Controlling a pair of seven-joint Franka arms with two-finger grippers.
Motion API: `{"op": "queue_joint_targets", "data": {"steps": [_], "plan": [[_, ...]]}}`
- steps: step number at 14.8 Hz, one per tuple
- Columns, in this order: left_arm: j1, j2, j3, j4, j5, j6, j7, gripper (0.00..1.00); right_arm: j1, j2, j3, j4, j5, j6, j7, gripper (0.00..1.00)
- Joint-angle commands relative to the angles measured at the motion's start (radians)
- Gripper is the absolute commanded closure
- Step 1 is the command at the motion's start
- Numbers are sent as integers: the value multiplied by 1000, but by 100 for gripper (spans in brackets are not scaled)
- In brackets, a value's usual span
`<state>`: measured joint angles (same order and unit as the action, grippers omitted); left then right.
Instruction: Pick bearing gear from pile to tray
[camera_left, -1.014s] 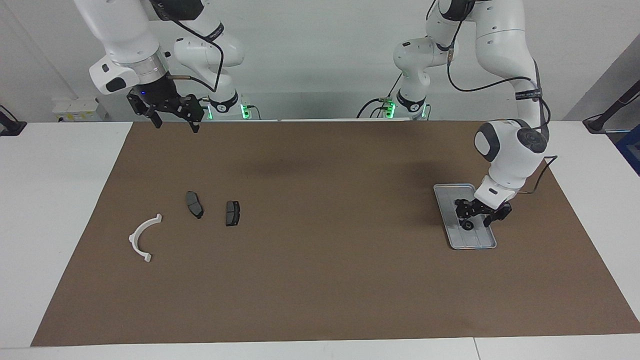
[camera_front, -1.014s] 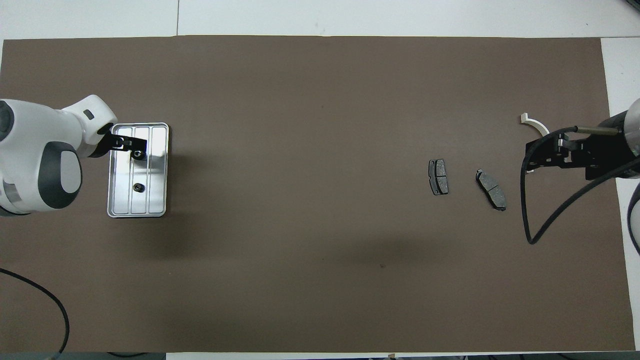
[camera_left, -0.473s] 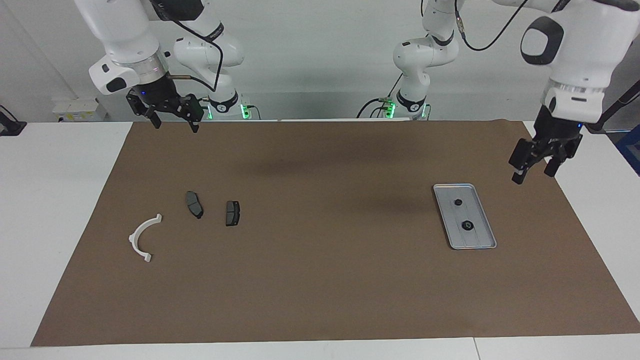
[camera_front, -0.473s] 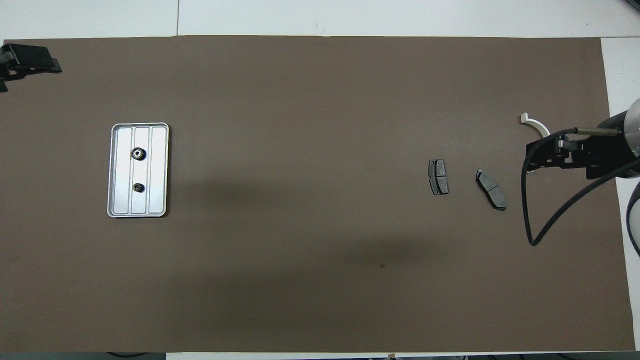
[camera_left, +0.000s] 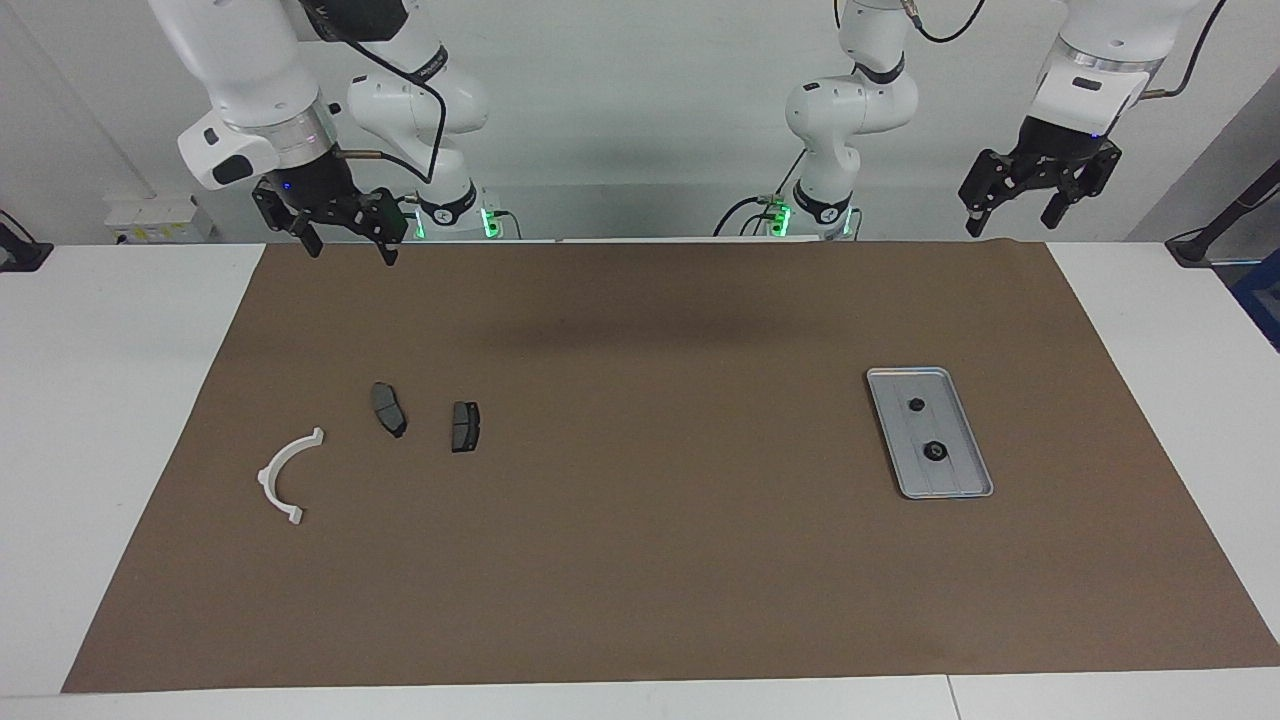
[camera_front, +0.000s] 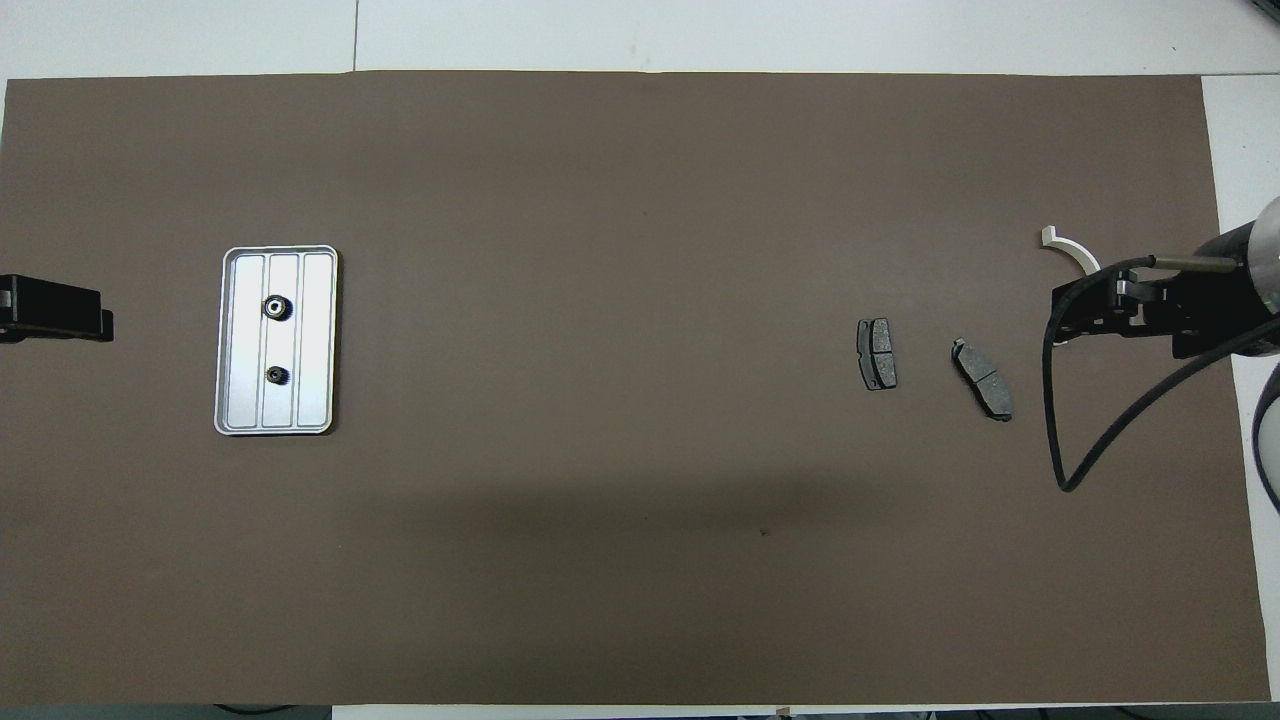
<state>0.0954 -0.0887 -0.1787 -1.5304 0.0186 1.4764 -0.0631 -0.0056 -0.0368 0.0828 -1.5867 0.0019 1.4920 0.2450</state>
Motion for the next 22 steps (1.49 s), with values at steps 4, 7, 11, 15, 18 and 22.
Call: {"op": "queue_joint_targets", "data": {"steps": [4,7,11,15,18,22], "plan": [[-3,-40,4,-117,-20,116,34,0,-11,-12,11,-18,-16,13,-24,0],[-9,-52,4,-171,-20,162,34,0,-11,-12,11,-18,-16,13,-24,0],[-23,-22,4,-157,-20,162,34,0,-11,-12,11,-18,-16,13,-24,0],[-25,23,1,-108,-11,116,34,0,-11,-12,11,-18,-16,14,-24,0],[-57,30,-10,-80,-20,113,34,0,-11,-12,11,-16,-16,14,-24,0],[-104,47,-10,-53,-65,113,25,0,-11,-12,11,-16,-16,14,-24,0]]}}
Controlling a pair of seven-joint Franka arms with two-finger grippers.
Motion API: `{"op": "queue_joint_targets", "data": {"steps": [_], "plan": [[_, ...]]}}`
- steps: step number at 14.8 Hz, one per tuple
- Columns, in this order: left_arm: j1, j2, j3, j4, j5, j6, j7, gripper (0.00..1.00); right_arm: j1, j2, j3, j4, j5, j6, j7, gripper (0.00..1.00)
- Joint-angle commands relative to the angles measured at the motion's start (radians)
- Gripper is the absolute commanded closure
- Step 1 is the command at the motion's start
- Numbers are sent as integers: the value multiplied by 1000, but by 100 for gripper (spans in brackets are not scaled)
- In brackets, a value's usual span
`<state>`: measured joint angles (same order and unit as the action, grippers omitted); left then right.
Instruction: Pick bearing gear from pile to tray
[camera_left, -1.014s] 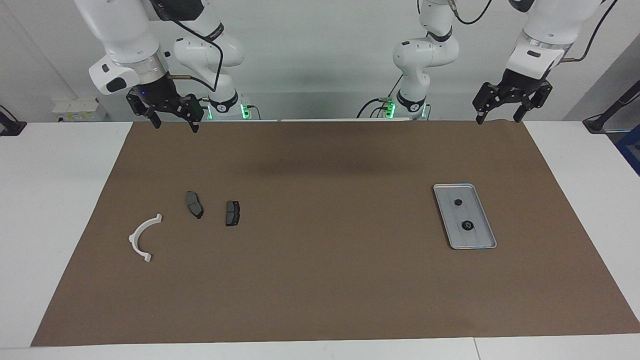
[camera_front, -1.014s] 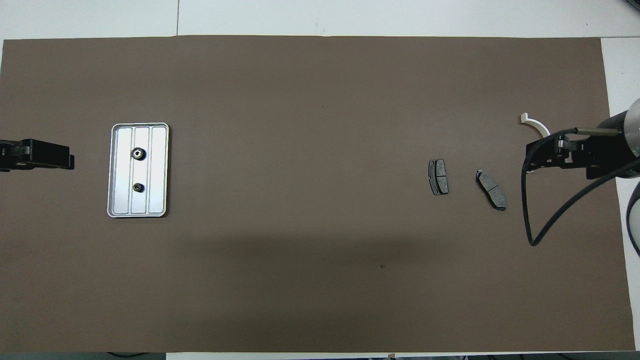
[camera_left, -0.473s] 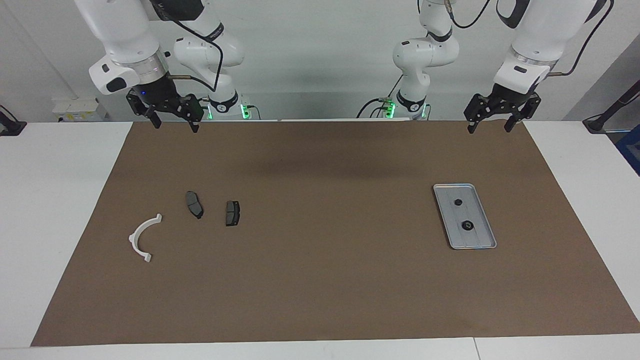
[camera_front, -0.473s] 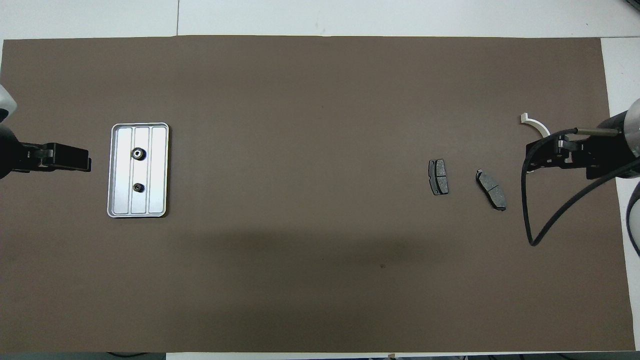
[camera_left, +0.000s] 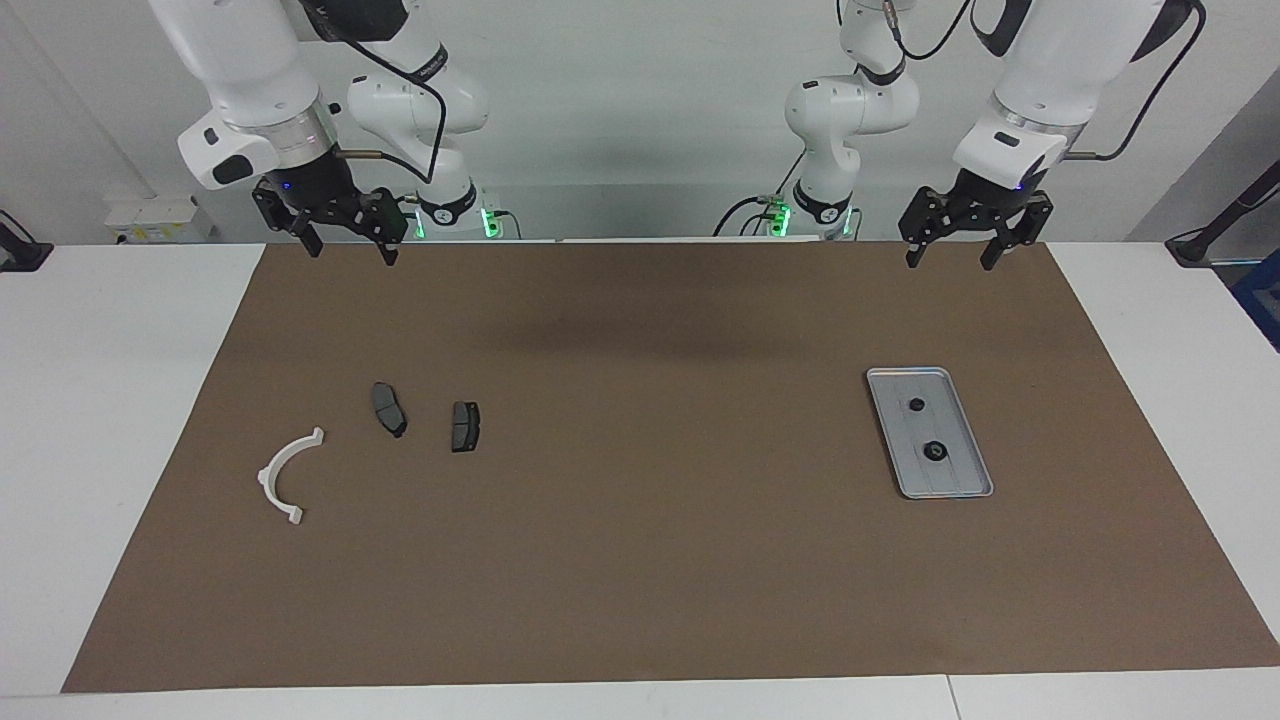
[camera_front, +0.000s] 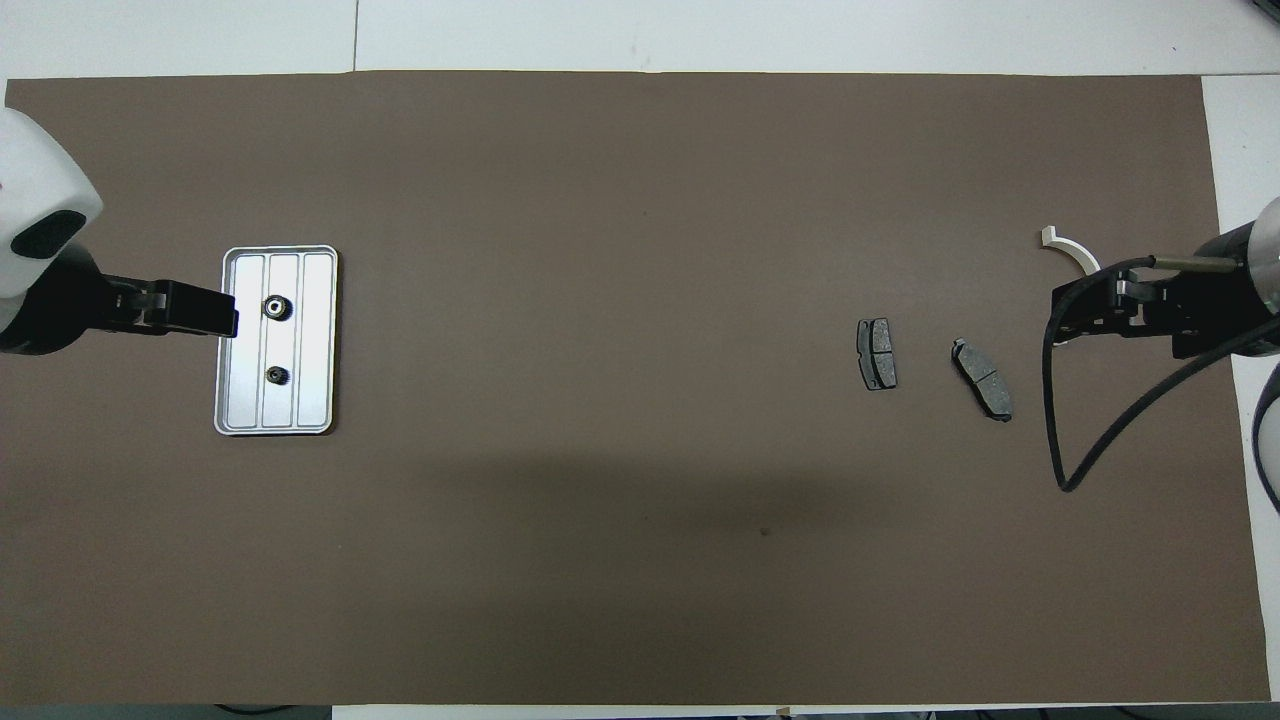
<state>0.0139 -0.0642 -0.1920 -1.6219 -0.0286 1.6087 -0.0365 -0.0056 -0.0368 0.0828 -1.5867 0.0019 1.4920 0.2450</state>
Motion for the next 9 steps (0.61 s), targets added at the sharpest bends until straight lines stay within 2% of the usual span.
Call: {"op": "queue_joint_targets", "data": {"steps": [1,9], "plan": [[-19,23,5,40,-8,-22,1,0,-11,-12,11,-16,-16,14,-24,0],[6,6,17,7,6,11,-14,0,-11,-12,11,-16,-16,14,-24,0]]}}
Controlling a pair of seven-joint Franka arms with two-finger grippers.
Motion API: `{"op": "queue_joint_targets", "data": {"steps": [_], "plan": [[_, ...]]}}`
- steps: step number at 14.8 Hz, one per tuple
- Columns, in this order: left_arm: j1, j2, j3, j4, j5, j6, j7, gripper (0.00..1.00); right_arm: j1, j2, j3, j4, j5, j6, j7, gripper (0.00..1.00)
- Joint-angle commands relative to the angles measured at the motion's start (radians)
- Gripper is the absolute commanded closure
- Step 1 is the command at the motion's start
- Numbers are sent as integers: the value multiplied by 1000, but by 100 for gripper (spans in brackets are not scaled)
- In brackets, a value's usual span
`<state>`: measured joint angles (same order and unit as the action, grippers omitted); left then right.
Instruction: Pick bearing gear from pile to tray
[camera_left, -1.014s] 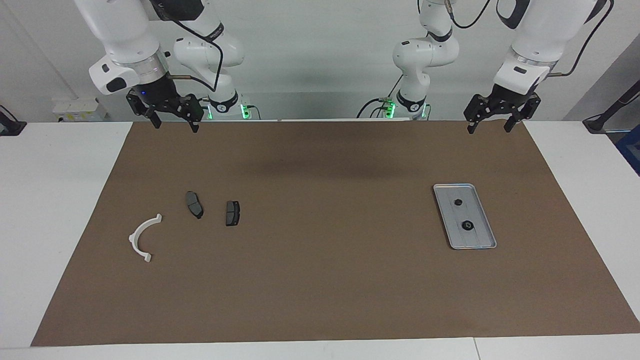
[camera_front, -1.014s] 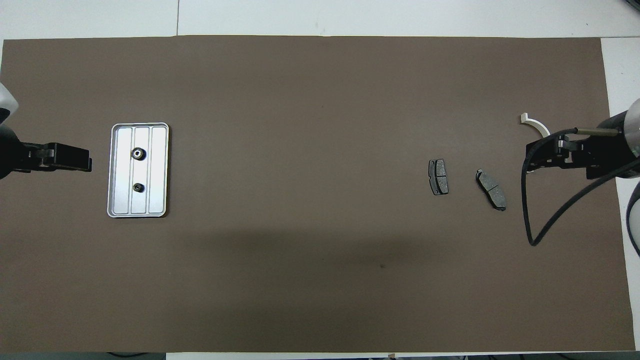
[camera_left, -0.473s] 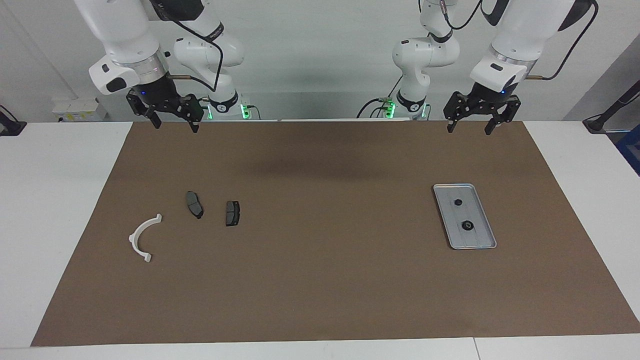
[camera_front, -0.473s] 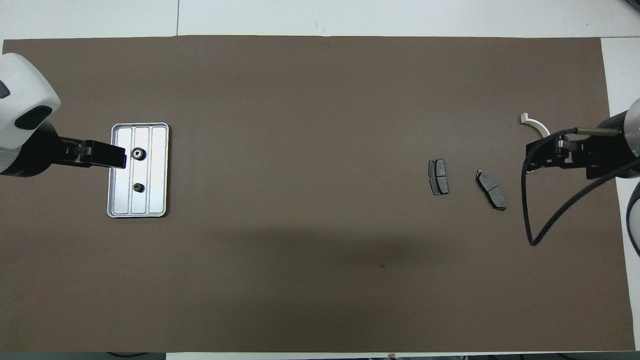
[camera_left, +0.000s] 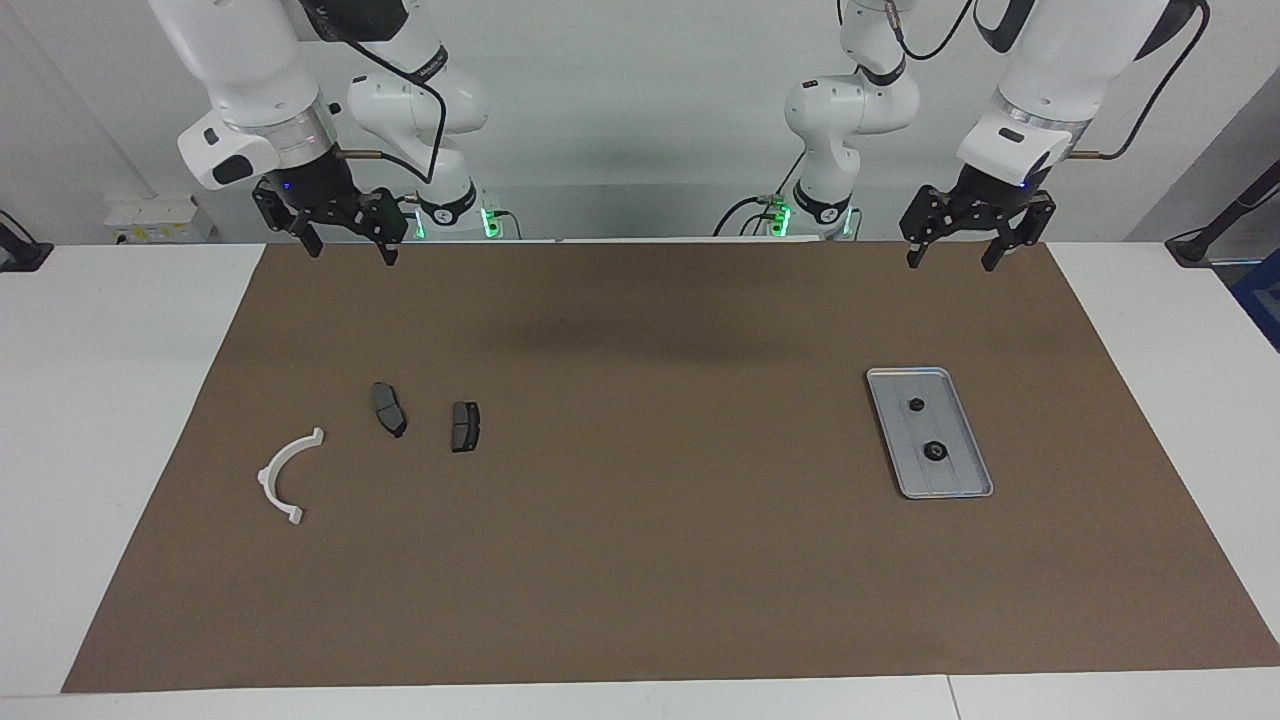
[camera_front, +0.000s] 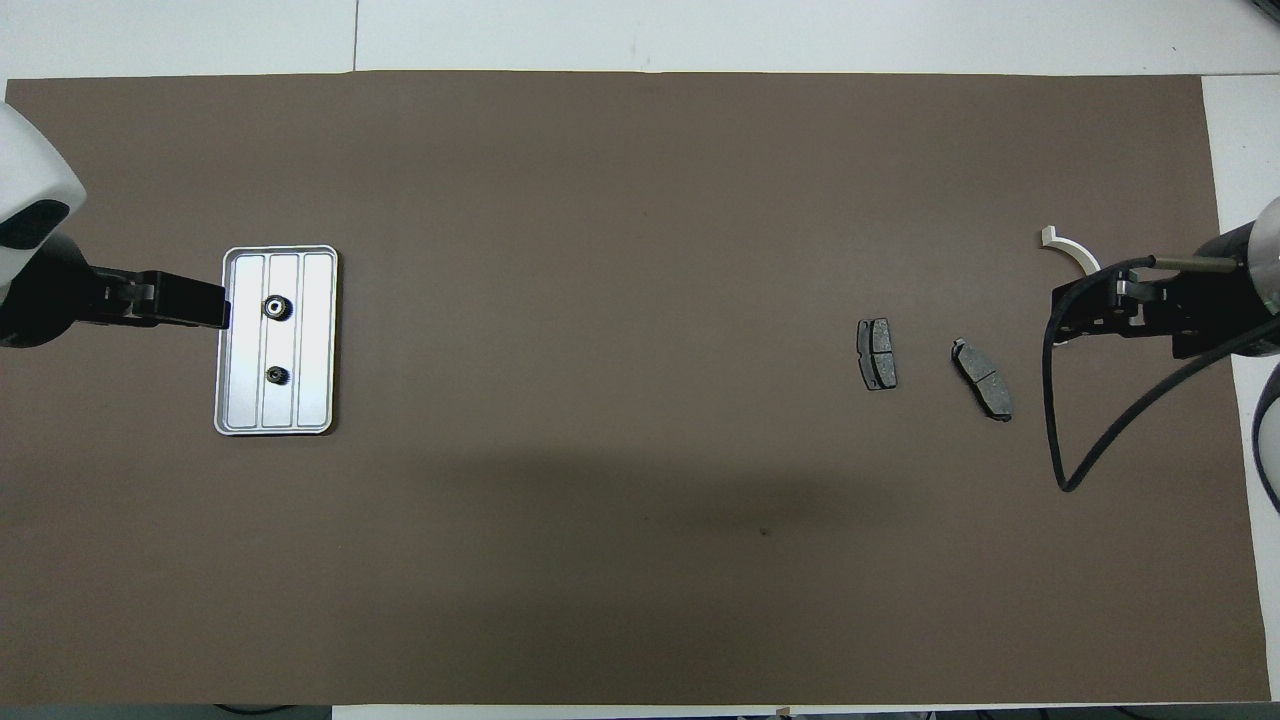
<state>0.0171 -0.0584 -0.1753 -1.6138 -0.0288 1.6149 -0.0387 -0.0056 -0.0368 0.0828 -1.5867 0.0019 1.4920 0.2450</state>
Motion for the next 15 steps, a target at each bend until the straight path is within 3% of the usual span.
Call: {"op": "queue_joint_targets", "data": {"steps": [1,5,15], "plan": [[21,8,2,0,6,8,-13,0,-11,-12,11,-16,-16,16,-23,0],[-113,20,173,18,13,-3,-12,0,-11,-12,11,-16,-16,14,-23,0],[-111,0,186,6,10,-49,13,0,-11,-12,11,-16,-16,16,-23,0]]}}
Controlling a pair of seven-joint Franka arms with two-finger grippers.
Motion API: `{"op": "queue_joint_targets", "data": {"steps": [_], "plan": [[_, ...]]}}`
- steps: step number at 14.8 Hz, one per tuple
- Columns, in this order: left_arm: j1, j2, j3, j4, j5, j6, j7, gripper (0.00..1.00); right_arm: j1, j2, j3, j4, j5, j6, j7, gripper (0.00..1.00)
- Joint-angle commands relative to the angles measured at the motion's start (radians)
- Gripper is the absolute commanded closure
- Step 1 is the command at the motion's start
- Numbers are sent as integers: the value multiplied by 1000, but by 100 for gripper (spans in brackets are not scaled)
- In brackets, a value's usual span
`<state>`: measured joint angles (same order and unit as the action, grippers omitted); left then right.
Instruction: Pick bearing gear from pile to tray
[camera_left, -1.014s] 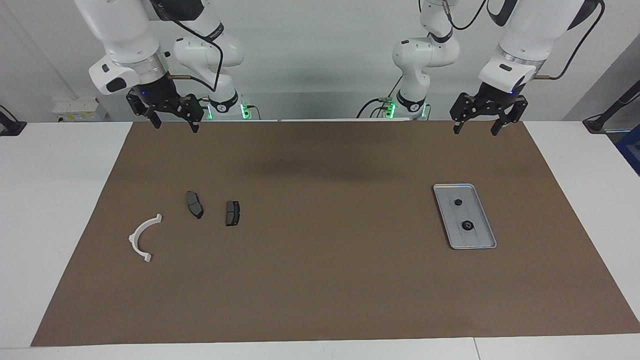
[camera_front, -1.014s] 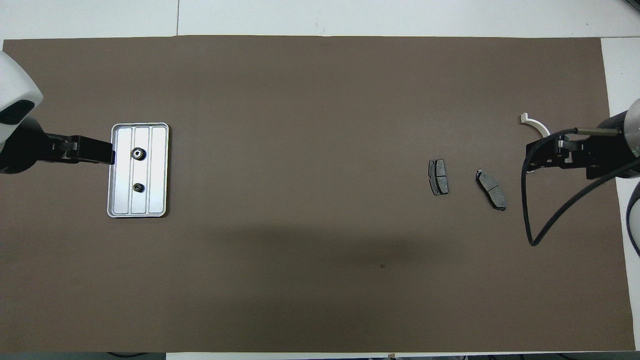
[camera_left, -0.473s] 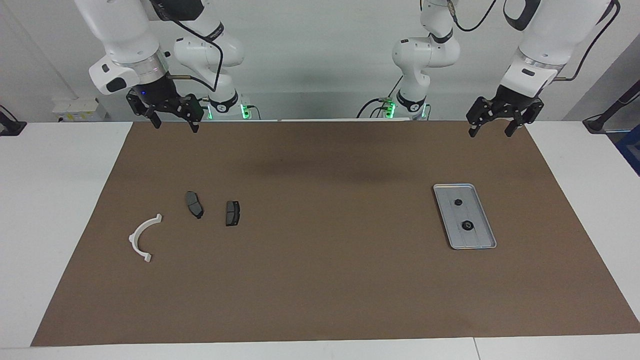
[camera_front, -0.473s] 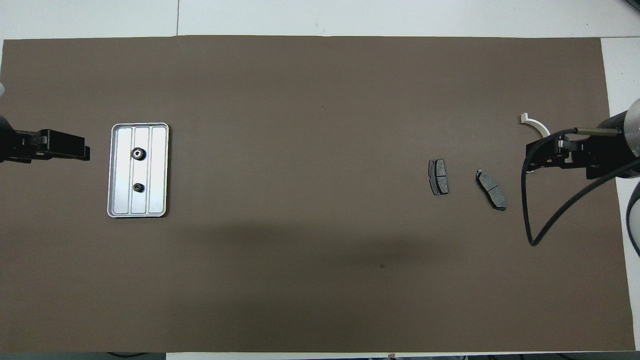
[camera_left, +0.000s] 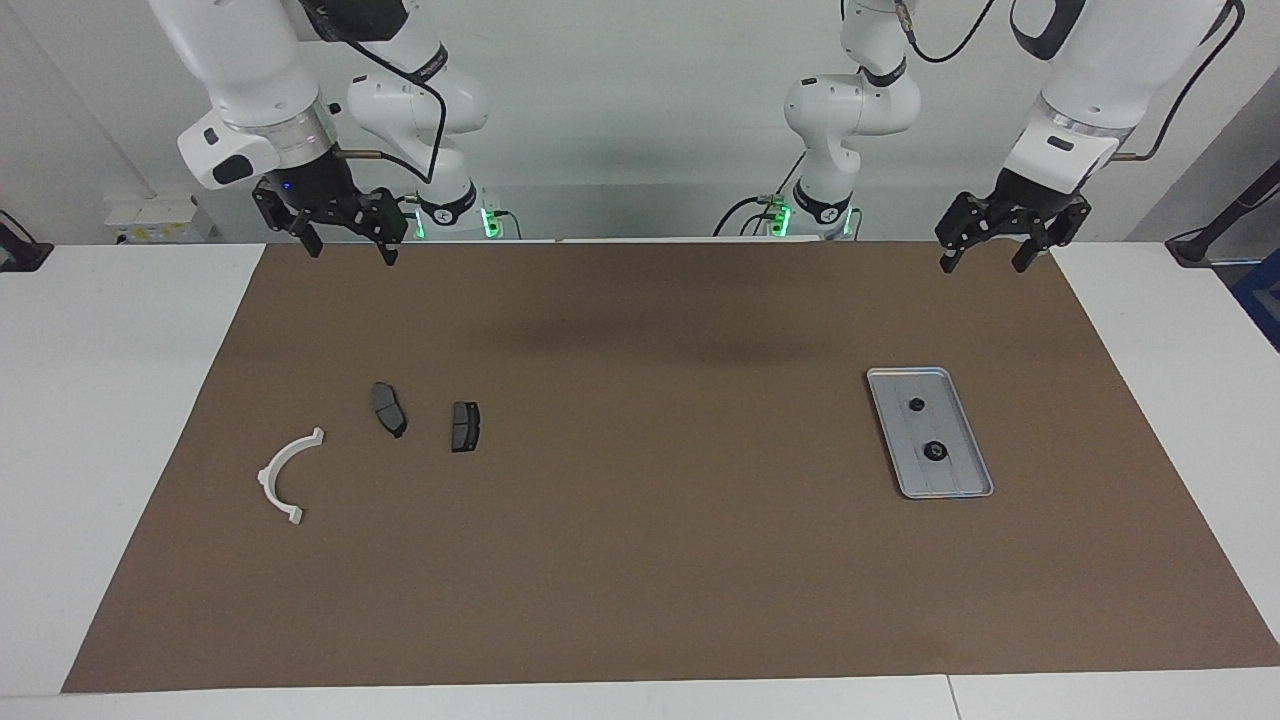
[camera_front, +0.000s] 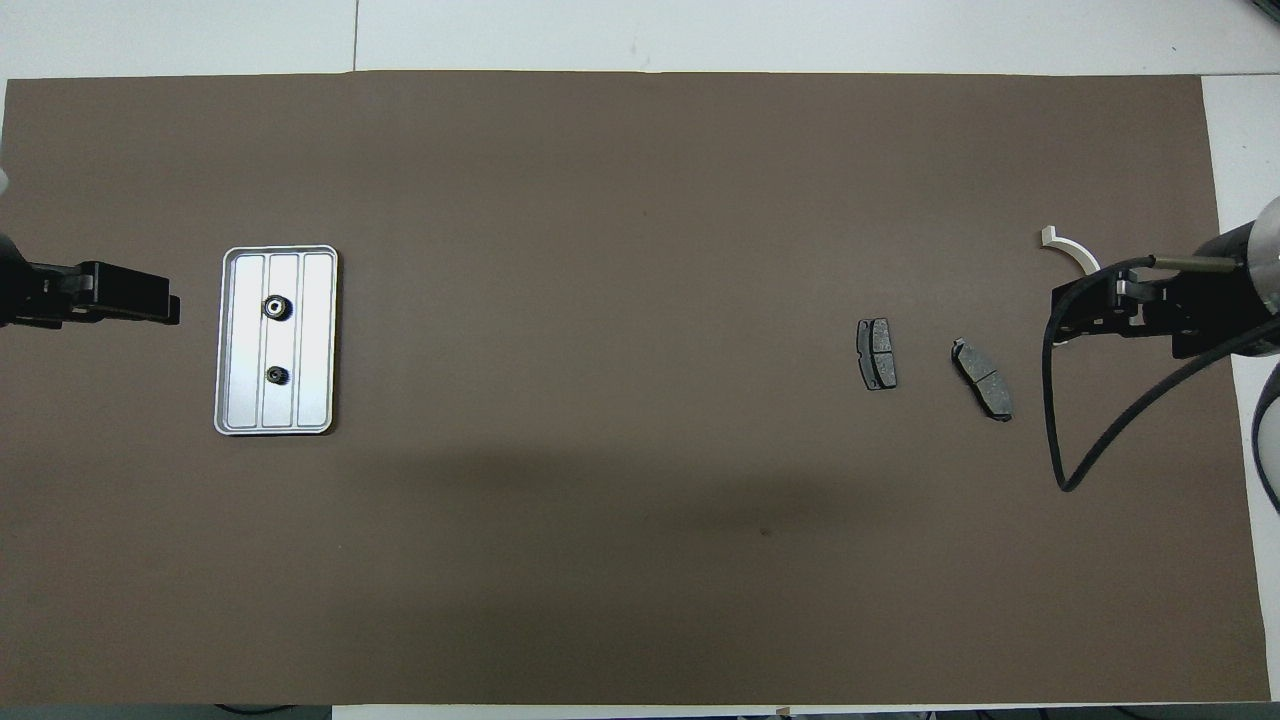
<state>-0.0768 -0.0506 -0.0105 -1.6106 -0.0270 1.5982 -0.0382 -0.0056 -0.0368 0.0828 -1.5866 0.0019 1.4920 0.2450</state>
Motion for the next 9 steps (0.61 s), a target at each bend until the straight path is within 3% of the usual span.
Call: {"op": "queue_joint_targets", "data": {"steps": [1,9], "plan": [[-17,-9,24,3,9,-31,12,0,-11,-12,11,-15,-16,16,-23,0],[-24,-14,23,-2,9,-50,6,0,-11,-12,11,-16,-14,16,-23,0]]}}
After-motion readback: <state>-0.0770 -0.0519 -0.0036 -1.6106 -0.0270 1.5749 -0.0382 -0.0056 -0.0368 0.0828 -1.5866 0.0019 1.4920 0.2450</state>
